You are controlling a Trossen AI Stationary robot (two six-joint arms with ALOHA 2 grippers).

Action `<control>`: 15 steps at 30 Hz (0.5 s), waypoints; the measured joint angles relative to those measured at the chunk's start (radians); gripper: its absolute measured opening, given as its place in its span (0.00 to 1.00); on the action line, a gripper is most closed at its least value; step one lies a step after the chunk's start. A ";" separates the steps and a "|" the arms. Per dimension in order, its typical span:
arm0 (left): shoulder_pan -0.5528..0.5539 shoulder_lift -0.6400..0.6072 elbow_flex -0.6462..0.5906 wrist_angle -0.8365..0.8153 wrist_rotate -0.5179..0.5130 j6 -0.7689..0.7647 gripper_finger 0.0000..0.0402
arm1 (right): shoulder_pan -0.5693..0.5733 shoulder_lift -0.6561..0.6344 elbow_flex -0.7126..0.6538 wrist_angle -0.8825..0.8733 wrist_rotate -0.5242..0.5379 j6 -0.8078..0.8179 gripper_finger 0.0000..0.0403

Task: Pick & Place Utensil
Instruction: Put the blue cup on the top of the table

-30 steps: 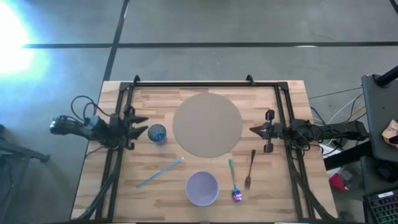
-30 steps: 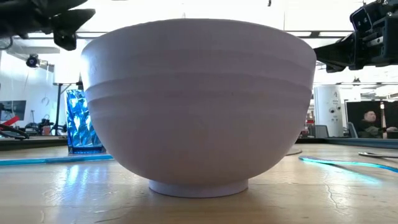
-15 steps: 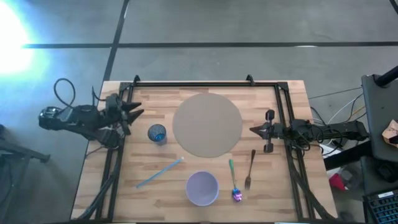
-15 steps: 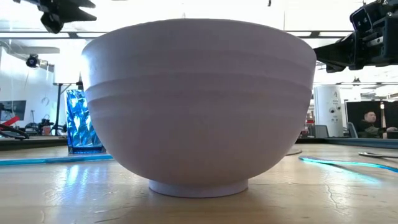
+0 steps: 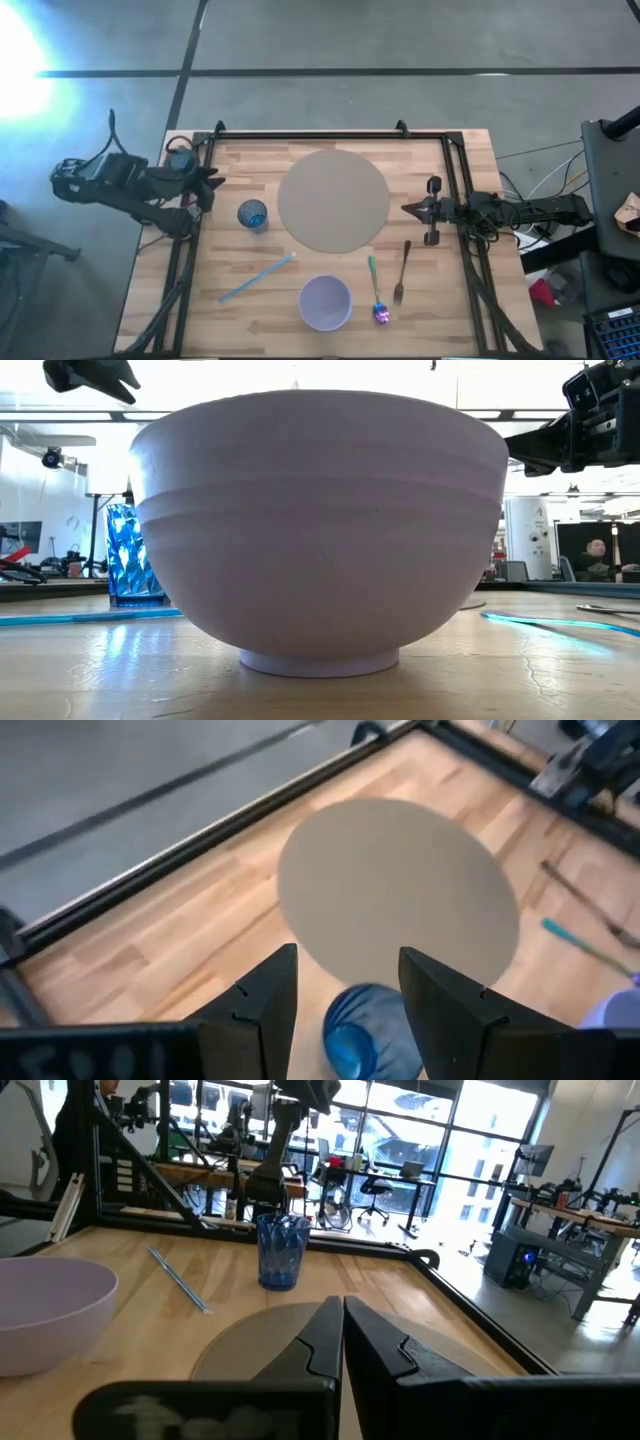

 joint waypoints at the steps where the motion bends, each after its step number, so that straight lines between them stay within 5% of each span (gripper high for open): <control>1: 0.006 0.012 0.016 -0.012 0.018 -0.001 0.42 | 0.000 0.000 0.000 0.000 0.000 0.000 0.02; 15: 0.185 0.153 0.003 -0.036 0.326 0.037 0.42 | 0.000 0.000 0.000 0.000 0.000 0.000 0.02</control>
